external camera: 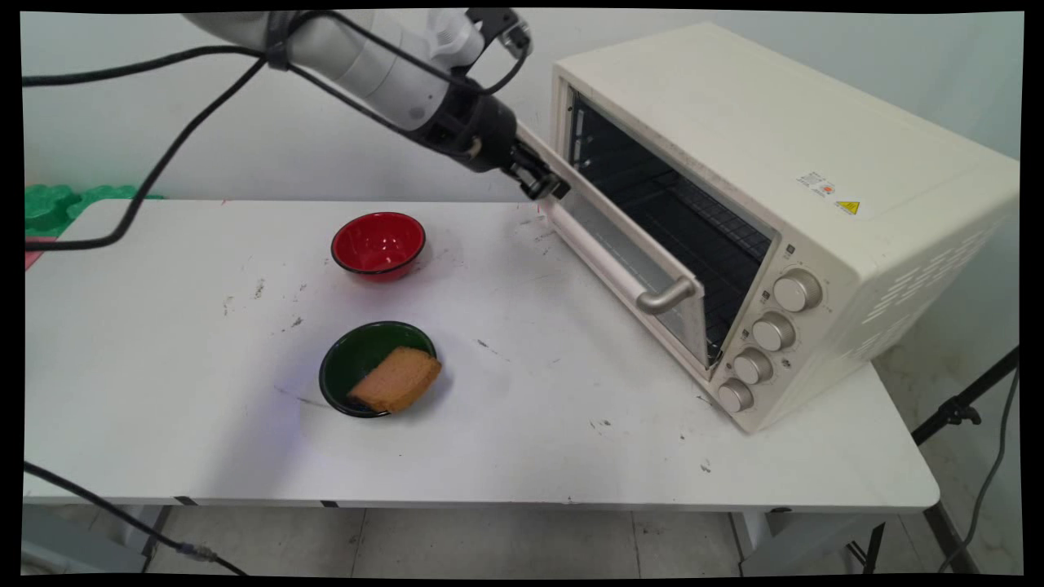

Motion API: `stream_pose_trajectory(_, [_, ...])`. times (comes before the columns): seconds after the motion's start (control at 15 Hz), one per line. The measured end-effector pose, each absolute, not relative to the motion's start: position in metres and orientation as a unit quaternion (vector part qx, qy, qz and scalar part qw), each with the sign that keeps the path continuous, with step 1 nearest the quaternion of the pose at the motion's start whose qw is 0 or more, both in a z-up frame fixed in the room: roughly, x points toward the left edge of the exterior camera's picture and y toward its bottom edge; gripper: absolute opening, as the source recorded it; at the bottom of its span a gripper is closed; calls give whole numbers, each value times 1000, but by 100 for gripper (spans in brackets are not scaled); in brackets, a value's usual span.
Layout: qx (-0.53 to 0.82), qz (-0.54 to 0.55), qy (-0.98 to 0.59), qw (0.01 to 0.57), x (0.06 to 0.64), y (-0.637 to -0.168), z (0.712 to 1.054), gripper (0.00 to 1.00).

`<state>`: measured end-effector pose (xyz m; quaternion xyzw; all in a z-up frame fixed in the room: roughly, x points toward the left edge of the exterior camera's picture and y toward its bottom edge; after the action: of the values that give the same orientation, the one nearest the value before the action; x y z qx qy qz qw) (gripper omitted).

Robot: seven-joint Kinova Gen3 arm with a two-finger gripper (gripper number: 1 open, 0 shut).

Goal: Open the oven

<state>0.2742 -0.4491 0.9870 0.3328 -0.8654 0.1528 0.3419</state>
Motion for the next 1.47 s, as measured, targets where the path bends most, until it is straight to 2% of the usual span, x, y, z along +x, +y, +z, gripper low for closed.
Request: stream_pose_trajectory(1.47, [348, 130, -871, 323, 344, -398, 922, 0])
